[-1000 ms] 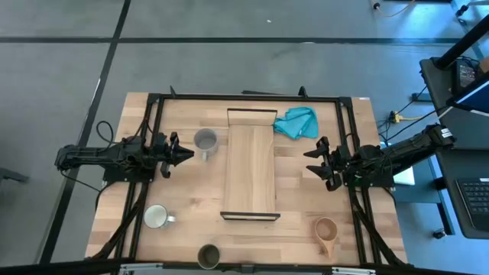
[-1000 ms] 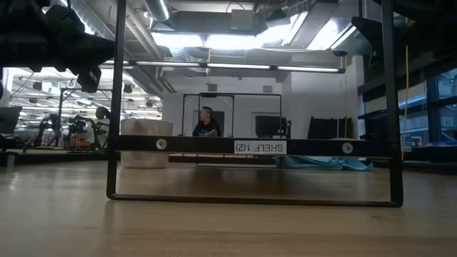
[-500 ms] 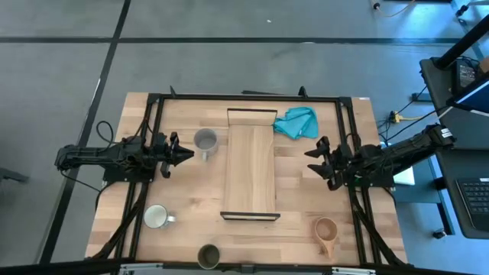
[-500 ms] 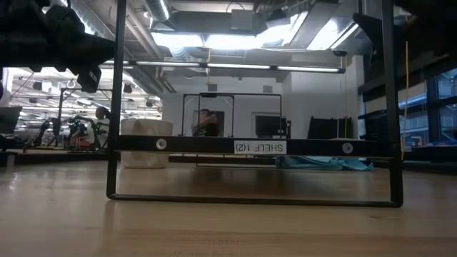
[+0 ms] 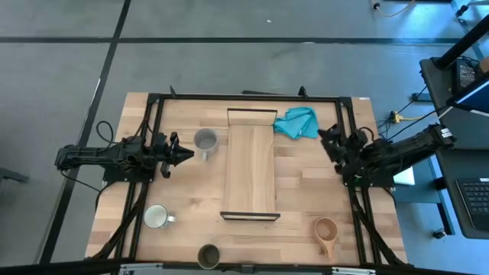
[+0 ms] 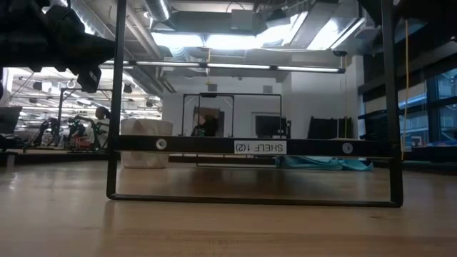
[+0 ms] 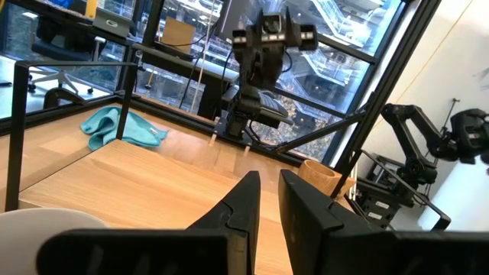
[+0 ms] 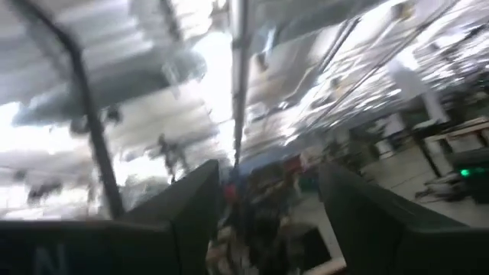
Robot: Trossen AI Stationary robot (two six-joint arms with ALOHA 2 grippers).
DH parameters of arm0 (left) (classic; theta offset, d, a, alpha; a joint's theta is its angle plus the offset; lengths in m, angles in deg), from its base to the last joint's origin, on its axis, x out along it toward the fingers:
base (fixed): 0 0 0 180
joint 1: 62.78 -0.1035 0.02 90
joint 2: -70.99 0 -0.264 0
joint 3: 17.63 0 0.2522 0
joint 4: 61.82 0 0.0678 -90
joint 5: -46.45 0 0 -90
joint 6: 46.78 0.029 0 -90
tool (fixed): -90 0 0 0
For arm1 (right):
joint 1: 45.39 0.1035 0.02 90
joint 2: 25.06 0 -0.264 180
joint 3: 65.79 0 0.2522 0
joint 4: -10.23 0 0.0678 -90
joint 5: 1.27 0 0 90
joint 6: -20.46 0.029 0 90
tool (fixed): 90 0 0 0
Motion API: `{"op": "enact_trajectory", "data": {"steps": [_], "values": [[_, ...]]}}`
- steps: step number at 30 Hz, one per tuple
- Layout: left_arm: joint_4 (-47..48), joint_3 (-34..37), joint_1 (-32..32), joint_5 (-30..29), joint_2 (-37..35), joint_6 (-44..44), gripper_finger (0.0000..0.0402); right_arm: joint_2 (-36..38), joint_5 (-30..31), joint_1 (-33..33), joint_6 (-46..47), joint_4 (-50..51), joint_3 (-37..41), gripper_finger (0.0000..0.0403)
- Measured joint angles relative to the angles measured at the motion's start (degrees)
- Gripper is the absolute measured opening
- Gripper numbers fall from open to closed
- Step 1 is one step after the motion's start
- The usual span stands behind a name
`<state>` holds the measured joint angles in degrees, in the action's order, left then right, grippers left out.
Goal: Stack small to large cups/mugs on shelf
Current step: Put the wooden mug on the shelf
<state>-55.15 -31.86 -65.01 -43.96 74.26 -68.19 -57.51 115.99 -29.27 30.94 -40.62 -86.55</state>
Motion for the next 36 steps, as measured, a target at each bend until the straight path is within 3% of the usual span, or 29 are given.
{"op": "enact_trajectory", "data": {"steps": [3,6,11,14,17,21,30,36], "values": [[0.0,-0.02,-0.01,0.0,-0.02,-0.02,0.0044,-0.04,5.17,0.0,-0.49,-1.75,-3.57,0.0228],[0.0,-0.01,-0.01,0.01,-0.01,0.0,0.0044,-0.06,4.59,0.0,-6.69,-1.97,-8.08,0.0228],[0.0,-0.02,0.01,0.02,-0.02,0.0,0.0044,-1.97,-12.62,0.0,-21.97,-1.02,-16.9,0.0228],[0.02,-0.02,-0.01,0.02,-0.02,-0.02,0.0044,-3.55,-16.29,0.04,-25.68,4.28,-22.29,0.0228],[0.02,-0.02,-0.01,0.02,0.0,-0.02,0.0044,-4.47,-11.51,-0.02,-23.82,18.69,-28.07,0.0228],[0.02,-0.01,-0.01,0.01,-0.01,0.0,0.0044,-6.15,-6.39,-1.37,-19.01,46.51,-38.16,0.0228],[0.02,0.0,0.01,0.0,-0.02,0.0,0.0044,-15.71,-6.28,-3.96,-5.95,97.87,-67.49,0.0228],[0.02,-0.02,0.01,0.02,-0.02,0.0,0.0044,-23.98,-6.54,-3.96,3.67,123.16,-82.8,0.0228]]}}
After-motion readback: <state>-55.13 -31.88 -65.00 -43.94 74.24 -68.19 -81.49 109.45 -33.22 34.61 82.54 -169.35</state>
